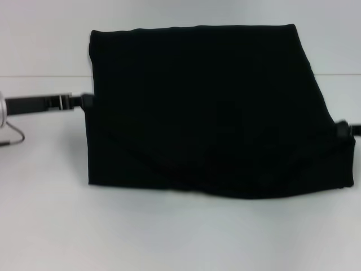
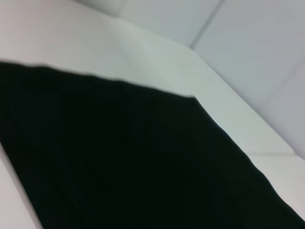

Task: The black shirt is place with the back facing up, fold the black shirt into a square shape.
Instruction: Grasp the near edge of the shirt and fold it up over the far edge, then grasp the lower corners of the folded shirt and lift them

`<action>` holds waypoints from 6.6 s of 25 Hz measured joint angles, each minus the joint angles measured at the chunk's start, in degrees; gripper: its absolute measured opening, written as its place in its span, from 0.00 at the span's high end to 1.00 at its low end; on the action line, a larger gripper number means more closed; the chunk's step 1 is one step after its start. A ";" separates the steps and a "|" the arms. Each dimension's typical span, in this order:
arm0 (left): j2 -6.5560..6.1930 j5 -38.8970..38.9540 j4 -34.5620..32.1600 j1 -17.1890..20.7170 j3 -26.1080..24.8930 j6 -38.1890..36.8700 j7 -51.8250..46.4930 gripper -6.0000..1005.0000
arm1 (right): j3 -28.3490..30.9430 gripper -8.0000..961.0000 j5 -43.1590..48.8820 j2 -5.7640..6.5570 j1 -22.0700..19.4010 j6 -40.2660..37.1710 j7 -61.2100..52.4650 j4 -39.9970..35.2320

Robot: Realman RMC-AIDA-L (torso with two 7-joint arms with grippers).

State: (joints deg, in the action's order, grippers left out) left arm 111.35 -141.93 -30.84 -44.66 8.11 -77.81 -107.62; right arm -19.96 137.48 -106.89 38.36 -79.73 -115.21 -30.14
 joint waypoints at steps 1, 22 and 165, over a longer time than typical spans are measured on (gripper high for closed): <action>-0.01 0.15 0.34 -0.65 -0.01 1.99 -0.06 0.89 | -0.03 0.93 0.06 0.28 1.04 1.83 -0.13 0.92; 1.07 8.46 8.67 -8.60 4.02 30.98 4.43 0.86 | -5.27 0.93 -0.31 -0.92 14.73 39.50 0.86 12.35; 7.82 -1.43 -4.78 2.57 18.61 14.00 -2.92 0.99 | -16.48 0.51 -1.39 -3.66 3.48 26.11 -13.88 5.09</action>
State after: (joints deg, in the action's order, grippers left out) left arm 119.18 -143.36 -35.63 -42.10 26.72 -63.81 -110.54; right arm -36.44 136.09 -110.55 41.84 -53.62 -129.09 -25.05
